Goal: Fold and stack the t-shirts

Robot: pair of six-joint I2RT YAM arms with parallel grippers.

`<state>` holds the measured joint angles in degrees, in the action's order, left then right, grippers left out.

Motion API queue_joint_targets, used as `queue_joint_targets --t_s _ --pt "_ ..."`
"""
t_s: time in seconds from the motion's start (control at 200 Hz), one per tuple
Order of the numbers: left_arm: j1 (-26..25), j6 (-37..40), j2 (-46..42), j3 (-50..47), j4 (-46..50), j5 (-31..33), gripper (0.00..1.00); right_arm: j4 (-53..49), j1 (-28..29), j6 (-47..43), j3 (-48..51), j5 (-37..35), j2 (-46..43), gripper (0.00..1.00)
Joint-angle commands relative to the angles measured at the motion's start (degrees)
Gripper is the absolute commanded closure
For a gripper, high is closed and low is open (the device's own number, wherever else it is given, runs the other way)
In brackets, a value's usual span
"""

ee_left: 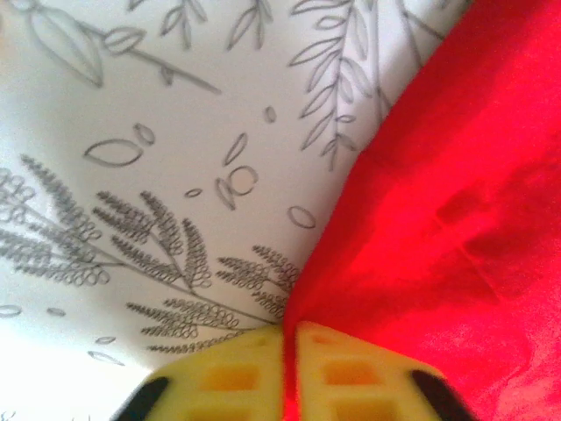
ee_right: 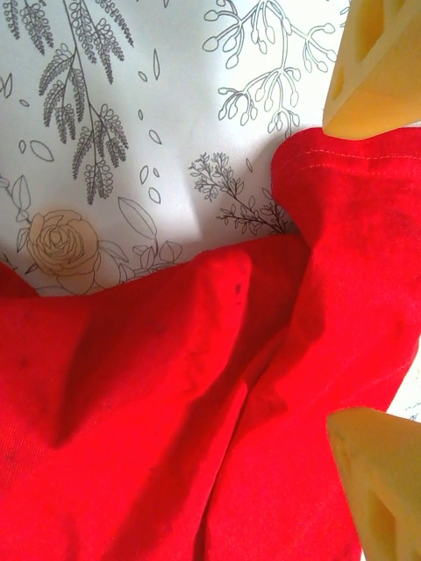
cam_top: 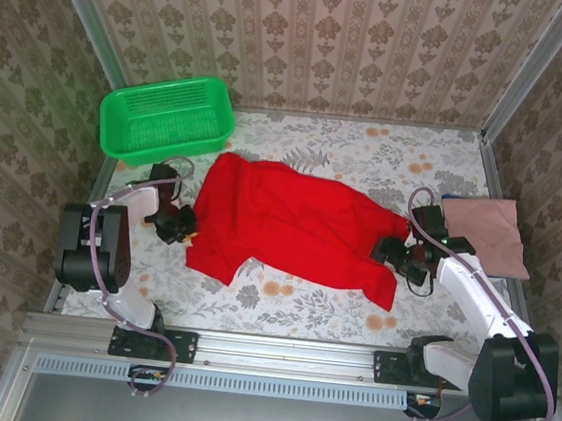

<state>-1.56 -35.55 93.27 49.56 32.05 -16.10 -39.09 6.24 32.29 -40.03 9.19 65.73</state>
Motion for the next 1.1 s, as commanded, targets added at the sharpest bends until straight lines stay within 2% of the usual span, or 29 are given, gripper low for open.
queue_joint_targets --t_s 0.0,0.095,0.22,0.4,0.545,0.675,0.8,0.94,1.095 --pt "-1.06 -1.16 2.0 -0.29 -6.53 -2.51 1.0 -2.15 -0.48 2.4 -0.31 -2.78 0.54 0.2" --pt "-1.23 -2.25 -0.44 -1.03 -6.7 -2.18 1.0 -6.27 -1.08 5.1 -0.14 -4.17 -0.01 0.21" --pt "-1.22 -3.96 -4.09 -2.34 -6.74 -1.58 1.0 -11.19 -1.74 7.27 1.72 -1.97 -0.89 0.24" --pt "-1.16 -5.1 -6.78 -2.94 -6.2 -0.62 1.0 -14.26 -1.75 11.49 5.79 1.81 -5.05 0.4" --pt "-1.17 -5.13 -6.96 -2.88 -6.24 -1.02 1.0 -10.51 -1.76 14.17 8.94 5.86 -5.01 0.44" --pt "-1.21 -4.94 -6.7 -2.96 -6.27 -1.04 1.0 -4.77 -1.76 13.61 9.63 9.36 -0.26 0.44" --pt "-1.06 -4.97 -6.89 -3.37 -6.21 -0.87 1.0 -2.3 -1.71 12.08 8.18 9.67 5.49 0.44" --pt "-0.48 -5.38 -7.91 -3.74 -5.85 -0.78 1.0 -0.53 -1.74 10.91 6.66 7.33 9.49 0.62" --pt "0.32 -5.51 -9.86 -3.78 -5.04 -0.3 1.0 -0.5 -1.93 9.92 5.09 4.04 9.19 0.98"
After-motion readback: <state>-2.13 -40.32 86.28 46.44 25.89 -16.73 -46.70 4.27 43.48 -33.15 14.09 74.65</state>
